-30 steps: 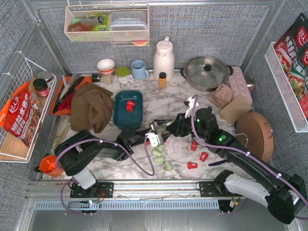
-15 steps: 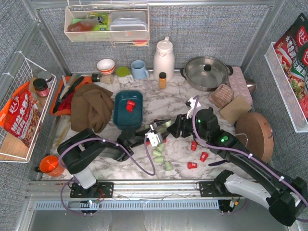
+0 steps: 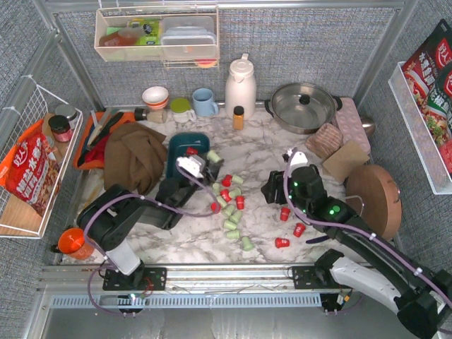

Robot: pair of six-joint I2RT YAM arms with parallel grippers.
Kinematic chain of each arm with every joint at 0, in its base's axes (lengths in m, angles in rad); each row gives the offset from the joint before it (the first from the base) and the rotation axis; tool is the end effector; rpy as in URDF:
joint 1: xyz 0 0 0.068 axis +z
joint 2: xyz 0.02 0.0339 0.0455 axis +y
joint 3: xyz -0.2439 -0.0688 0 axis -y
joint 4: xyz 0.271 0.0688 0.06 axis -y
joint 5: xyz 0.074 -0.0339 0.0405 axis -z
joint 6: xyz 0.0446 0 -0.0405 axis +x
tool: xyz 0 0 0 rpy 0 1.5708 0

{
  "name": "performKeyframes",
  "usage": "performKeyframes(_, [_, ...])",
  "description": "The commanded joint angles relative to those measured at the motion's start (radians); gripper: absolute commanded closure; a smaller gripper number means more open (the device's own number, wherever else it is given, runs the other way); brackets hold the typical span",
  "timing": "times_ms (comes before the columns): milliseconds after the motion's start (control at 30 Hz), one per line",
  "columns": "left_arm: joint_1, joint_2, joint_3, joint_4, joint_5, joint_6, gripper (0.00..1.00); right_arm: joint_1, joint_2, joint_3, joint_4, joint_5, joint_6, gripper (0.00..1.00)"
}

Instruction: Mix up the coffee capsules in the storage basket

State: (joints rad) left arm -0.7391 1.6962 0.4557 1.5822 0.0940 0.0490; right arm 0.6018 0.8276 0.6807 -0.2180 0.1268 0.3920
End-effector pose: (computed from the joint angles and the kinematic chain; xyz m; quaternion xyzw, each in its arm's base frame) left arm 0.2239 -0.2097 0.1583 0.2566 0.5171 -0.3015 0.7589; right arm 0.2029 0.1325 0.2706 -0.0503 0.8213 0.2239 0.5224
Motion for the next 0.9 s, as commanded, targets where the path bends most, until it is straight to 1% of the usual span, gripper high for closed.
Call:
performKeyframes(0, [0.056, -0.054, 0.013, -0.113, -0.201, -0.244, 0.62, 0.003, 0.062, -0.019, 0.028, 0.019, -0.008, 0.42])
performKeyframes(33, [0.059, -0.074, 0.035, -0.226, -0.249, -0.257, 0.62, 0.002, 0.088, -0.020, 0.038, 0.008, -0.006, 0.42])
performKeyframes(67, [0.065, -0.099, 0.088, -0.356, -0.296, -0.277, 0.62, 0.004, 0.113, -0.022, 0.052, -0.004, -0.001, 0.42])
performKeyframes(167, [0.091, -0.095, 0.266, -0.811, -0.413, -0.377, 0.61, 0.012, 0.203, -0.026, 0.110, -0.041, 0.016, 0.43])
performKeyframes(200, [0.100, -0.080, 0.320, -0.931, -0.424, -0.408, 0.60, 0.020, 0.236, -0.026, 0.131, -0.047, 0.021, 0.43])
performKeyframes(267, [0.117, -0.044, 0.387, -1.072, -0.425, -0.448, 0.60, 0.039, 0.300, -0.021, 0.169, -0.048, 0.027, 0.44])
performKeyframes(400, [0.132, 0.012, 0.430, -1.160, -0.442, -0.500, 0.58, 0.096, 0.431, 0.007, 0.218, -0.035, 0.028, 0.45])
performKeyframes(533, [0.145, 0.055, 0.468, -1.224, -0.447, -0.528, 0.55, 0.147, 0.543, 0.040, 0.237, 0.012, 0.014, 0.45])
performKeyframes(667, [0.148, 0.065, 0.486, -1.252, -0.460, -0.529, 0.50, 0.170, 0.632, 0.062, 0.266, 0.033, 0.011, 0.45])
performKeyframes(767, [0.150, 0.056, 0.482, -1.257, -0.481, -0.519, 0.41, 0.178, 0.684, 0.074, 0.281, 0.059, 0.011, 0.46])
performKeyframes(867, [0.149, 0.040, 0.475, -1.256, -0.495, -0.506, 0.28, 0.181, 0.714, 0.077, 0.302, 0.089, 0.016, 0.48])
